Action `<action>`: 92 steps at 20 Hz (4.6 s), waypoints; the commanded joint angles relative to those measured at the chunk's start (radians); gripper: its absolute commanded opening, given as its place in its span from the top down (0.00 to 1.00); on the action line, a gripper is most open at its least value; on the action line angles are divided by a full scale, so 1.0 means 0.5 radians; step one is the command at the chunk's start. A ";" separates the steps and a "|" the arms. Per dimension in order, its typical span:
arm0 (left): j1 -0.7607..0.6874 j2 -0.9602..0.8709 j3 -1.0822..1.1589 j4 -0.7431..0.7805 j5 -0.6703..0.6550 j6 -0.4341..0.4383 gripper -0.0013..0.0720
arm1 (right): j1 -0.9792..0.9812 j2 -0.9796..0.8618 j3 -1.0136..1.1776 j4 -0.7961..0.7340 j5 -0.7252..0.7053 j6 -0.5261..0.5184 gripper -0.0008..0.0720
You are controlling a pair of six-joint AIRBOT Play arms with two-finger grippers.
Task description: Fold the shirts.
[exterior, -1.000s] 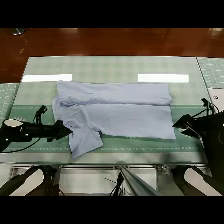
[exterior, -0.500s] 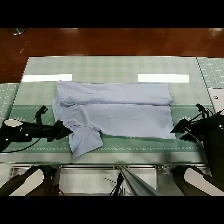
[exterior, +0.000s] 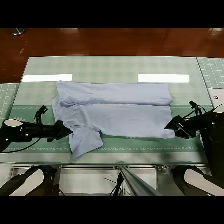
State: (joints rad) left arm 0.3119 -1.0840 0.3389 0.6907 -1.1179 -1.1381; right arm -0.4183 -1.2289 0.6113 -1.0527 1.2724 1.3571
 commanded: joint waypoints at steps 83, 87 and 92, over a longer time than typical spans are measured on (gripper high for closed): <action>-2.428 -1.664 2.401 -0.178 0.623 -0.481 0.95 | 0.134 1.460 0.441 0.312 0.268 0.195 0.96; -2.513 -1.779 2.533 -0.178 0.406 -0.481 0.95 | 0.134 1.460 0.441 0.313 0.261 0.179 0.96; -2.043 -1.543 2.524 -0.169 0.241 -0.546 0.95 | 0.134 1.460 0.442 0.371 0.266 0.180 0.96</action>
State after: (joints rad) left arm -0.8177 -1.9072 1.5929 0.6041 -0.9314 -1.3945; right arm -0.3504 -0.5007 0.8326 -0.8909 1.4029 1.4483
